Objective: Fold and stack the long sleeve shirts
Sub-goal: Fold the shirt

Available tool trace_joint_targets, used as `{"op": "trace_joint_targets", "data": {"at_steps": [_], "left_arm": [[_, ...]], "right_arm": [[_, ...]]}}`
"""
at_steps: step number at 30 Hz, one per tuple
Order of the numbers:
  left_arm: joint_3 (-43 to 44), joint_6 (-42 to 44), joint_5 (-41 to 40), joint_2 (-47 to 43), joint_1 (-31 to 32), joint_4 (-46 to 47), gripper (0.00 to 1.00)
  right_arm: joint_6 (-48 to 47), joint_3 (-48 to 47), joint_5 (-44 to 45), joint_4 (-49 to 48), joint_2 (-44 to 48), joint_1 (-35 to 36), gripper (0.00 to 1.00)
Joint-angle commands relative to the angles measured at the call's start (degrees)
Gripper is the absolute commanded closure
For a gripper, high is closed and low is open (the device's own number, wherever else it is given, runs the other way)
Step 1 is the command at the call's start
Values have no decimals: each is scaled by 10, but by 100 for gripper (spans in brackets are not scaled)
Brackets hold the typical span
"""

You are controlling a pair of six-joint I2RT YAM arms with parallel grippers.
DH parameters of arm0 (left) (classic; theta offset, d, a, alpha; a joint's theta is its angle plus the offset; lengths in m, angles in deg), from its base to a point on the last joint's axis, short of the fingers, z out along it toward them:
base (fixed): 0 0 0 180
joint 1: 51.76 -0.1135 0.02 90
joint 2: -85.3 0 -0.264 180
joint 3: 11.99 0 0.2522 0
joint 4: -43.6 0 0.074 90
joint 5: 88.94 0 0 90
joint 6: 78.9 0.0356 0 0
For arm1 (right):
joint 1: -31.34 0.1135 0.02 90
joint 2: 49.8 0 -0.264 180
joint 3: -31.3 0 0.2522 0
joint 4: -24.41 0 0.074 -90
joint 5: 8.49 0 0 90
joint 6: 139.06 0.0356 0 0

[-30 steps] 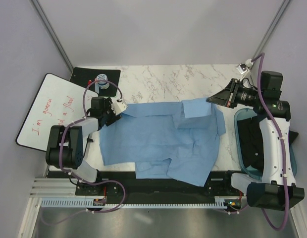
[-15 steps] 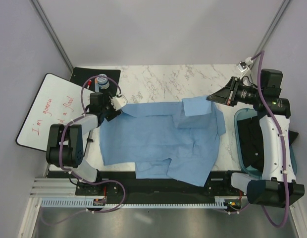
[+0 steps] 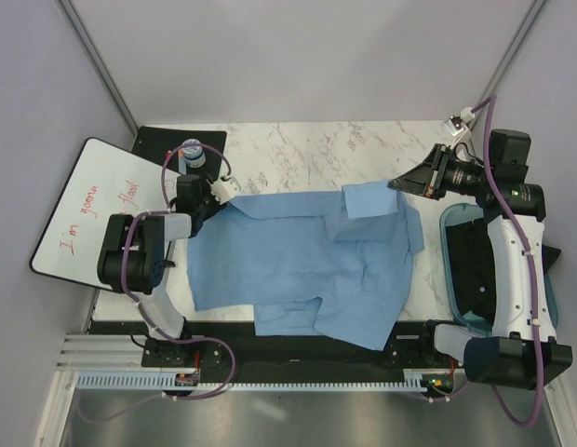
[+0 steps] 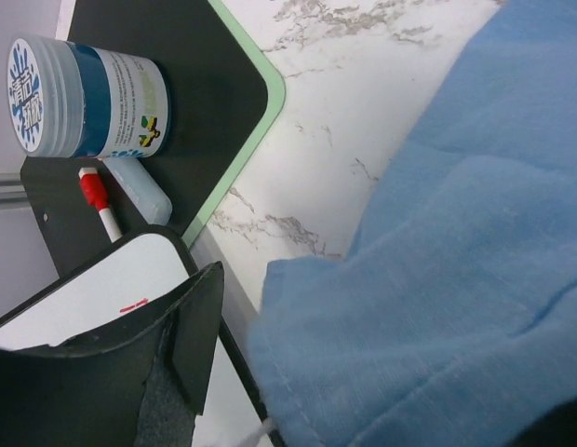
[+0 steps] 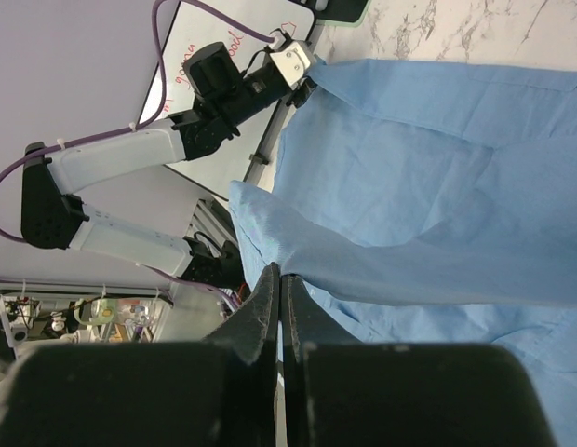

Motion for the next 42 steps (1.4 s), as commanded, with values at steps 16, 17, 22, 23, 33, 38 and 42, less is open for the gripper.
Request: {"op": "trace_joint_targets", "data": {"at_steps": [16, 17, 22, 23, 33, 38, 42], "left_arm": [[189, -39, 190, -122, -104, -369, 34], [202, -42, 189, -120, -91, -404, 35], [193, -57, 172, -91, -4, -433, 36], [194, -63, 166, -82, 4, -433, 36], [233, -32, 66, 33, 23, -477, 53], [183, 2, 30, 34, 12, -507, 69], [179, -12, 29, 24, -3, -512, 67]], "right_arm": [[-6, -63, -40, 3, 5, -6, 100], [-3, -63, -43, 0, 4, -6, 100], [18, -69, -54, -22, 9, -6, 100], [18, -70, -54, -21, 11, -6, 100], [30, -86, -63, -24, 8, -8, 100], [35, -105, -67, -26, -1, -8, 100], [52, -132, -74, -35, -9, -8, 100]]}}
